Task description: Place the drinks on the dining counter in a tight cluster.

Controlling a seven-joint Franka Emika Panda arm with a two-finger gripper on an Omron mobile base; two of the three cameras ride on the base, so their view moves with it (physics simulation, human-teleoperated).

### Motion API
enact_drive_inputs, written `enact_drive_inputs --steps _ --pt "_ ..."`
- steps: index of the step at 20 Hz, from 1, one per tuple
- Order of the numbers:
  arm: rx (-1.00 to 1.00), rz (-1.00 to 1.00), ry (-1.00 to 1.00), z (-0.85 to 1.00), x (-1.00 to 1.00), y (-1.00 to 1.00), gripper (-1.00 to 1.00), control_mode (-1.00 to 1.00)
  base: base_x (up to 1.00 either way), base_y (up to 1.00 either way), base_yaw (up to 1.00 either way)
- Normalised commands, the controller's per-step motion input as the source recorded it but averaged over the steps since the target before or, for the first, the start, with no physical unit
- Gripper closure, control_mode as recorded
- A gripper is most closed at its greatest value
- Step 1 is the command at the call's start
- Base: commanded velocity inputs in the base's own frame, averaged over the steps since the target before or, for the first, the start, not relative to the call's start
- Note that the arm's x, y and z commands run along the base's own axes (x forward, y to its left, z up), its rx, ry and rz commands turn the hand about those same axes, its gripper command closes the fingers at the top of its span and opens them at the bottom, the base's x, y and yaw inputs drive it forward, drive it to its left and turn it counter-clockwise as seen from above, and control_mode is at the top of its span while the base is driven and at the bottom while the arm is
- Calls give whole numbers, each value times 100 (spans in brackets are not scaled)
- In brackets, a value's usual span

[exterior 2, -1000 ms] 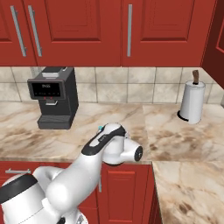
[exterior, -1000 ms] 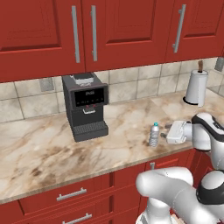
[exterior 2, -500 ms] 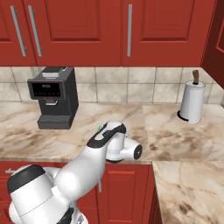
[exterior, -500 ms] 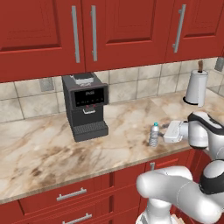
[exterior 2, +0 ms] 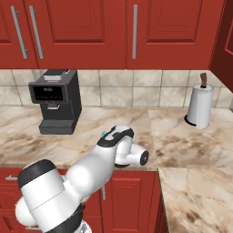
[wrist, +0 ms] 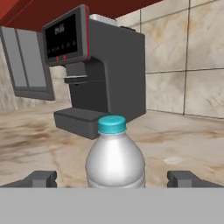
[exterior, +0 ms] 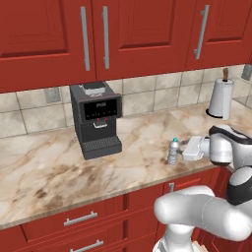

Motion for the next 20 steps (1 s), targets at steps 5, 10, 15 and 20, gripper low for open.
enact_drive_inputs --steps 5,10,15,20 --pt "0 0 0 -12 7 0 -100 -100 0 0 0" --pt "0 0 0 -7 0 0 -100 -100 0 0 0" --pt "0 0 0 -3 1 0 -100 -100 0 0 0" --pt "0 0 0 -1 6 13 -100 -100 0 0 0"
